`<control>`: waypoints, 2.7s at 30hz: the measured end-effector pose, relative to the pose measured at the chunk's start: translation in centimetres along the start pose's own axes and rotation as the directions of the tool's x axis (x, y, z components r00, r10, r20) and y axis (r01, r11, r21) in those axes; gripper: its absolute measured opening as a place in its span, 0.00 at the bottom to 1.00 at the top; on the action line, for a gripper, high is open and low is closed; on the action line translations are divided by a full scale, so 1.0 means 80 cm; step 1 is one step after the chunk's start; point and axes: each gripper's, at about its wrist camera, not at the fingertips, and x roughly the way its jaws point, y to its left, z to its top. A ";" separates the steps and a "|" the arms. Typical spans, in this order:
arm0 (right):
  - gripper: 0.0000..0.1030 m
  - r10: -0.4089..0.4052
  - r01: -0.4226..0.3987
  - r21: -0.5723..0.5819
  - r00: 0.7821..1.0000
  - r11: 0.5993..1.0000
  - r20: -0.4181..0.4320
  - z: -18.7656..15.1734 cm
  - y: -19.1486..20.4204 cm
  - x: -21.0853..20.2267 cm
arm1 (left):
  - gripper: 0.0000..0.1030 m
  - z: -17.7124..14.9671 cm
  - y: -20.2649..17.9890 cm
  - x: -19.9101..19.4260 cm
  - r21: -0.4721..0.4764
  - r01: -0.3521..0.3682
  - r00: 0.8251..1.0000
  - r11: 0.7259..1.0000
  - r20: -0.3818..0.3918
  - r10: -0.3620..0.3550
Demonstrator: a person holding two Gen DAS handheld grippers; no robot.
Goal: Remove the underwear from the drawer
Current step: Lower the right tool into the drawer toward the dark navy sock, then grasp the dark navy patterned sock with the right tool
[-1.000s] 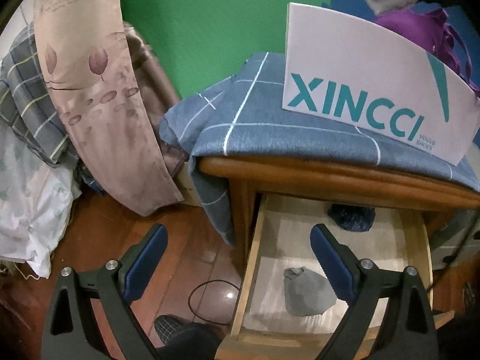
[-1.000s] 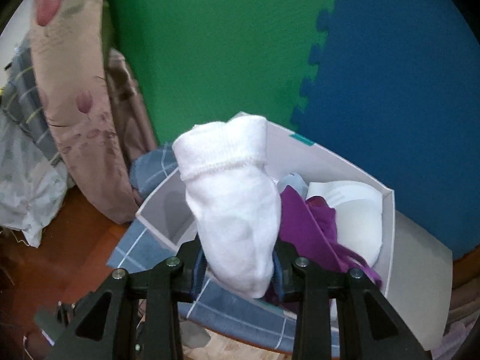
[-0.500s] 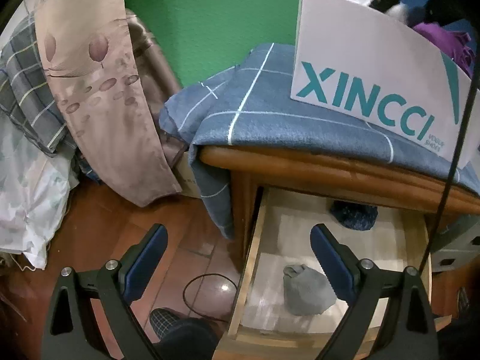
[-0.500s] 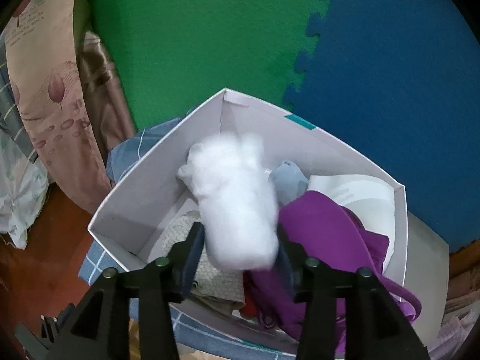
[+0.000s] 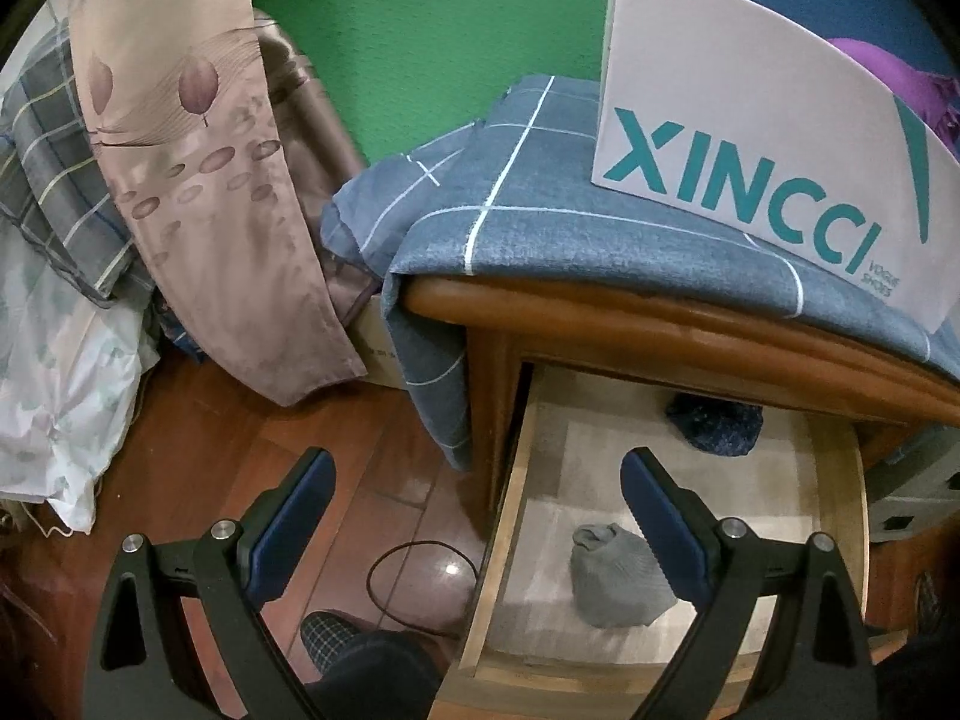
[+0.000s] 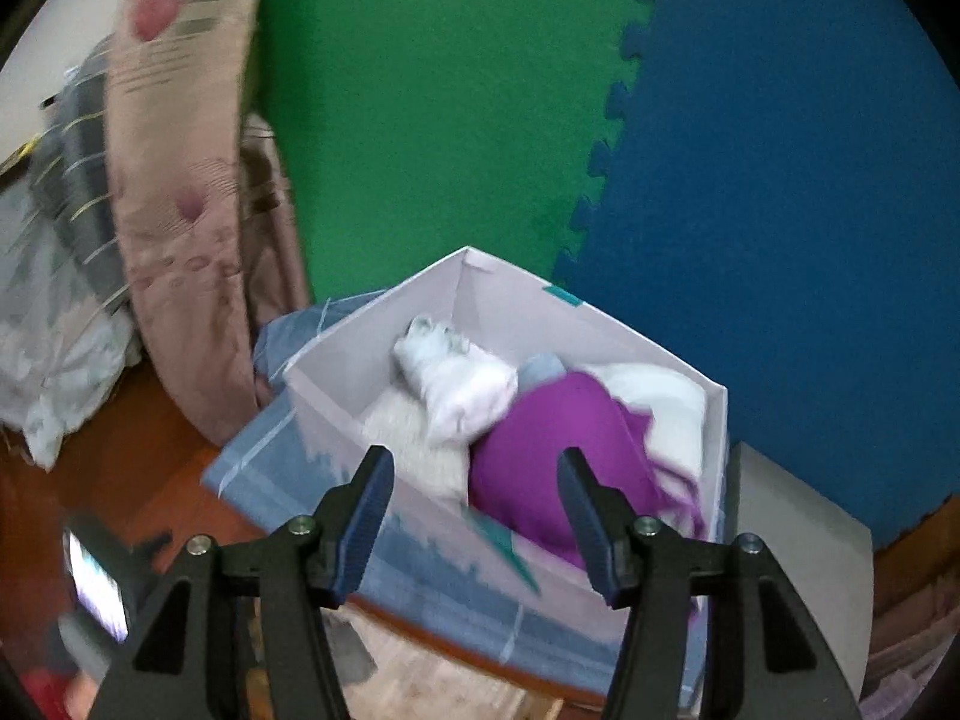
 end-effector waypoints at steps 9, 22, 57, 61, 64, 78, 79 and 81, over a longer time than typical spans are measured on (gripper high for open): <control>0.56 -0.014 -0.007 -0.147 0.990 0.989 -0.137 -0.198 0.029 0.018 | 0.92 0.003 0.013 0.004 -0.057 0.002 1.000 0.998 -0.022 -0.003; 0.51 -0.121 0.026 -0.561 0.983 0.828 -0.134 -0.302 0.090 0.191 | 0.92 0.000 0.013 0.014 -0.050 -0.030 0.999 0.998 -0.046 0.028; 0.29 -0.246 0.201 -0.658 0.969 0.726 0.025 -0.331 0.120 0.355 | 0.92 -0.011 -0.016 0.032 0.060 -0.017 0.996 0.998 -0.085 0.022; 0.19 -0.221 0.162 -0.673 0.975 0.722 -0.003 -0.337 0.124 0.352 | 0.92 -0.015 -0.019 0.039 0.064 -0.007 0.994 0.998 -0.106 0.014; 0.18 -0.175 0.078 -0.662 0.981 0.745 -0.080 -0.331 0.119 0.345 | 0.92 -0.016 -0.020 0.040 0.073 -0.011 0.994 0.997 -0.106 0.019; 0.16 -0.030 -0.220 -0.593 0.924 0.775 -0.382 -0.334 0.096 0.270 | 0.92 -0.025 -0.041 0.042 0.146 0.031 0.994 0.989 -0.105 -0.016; 0.16 -0.020 -0.227 -0.576 0.921 0.785 -0.390 -0.335 0.093 0.258 | 0.92 -0.027 -0.045 0.043 0.155 0.050 0.993 0.987 -0.113 -0.033; 0.16 0.023 -0.249 -0.504 0.911 0.827 -0.411 -0.330 0.085 0.238 | 0.92 -0.029 -0.050 0.045 0.164 0.080 0.990 0.983 -0.131 -0.058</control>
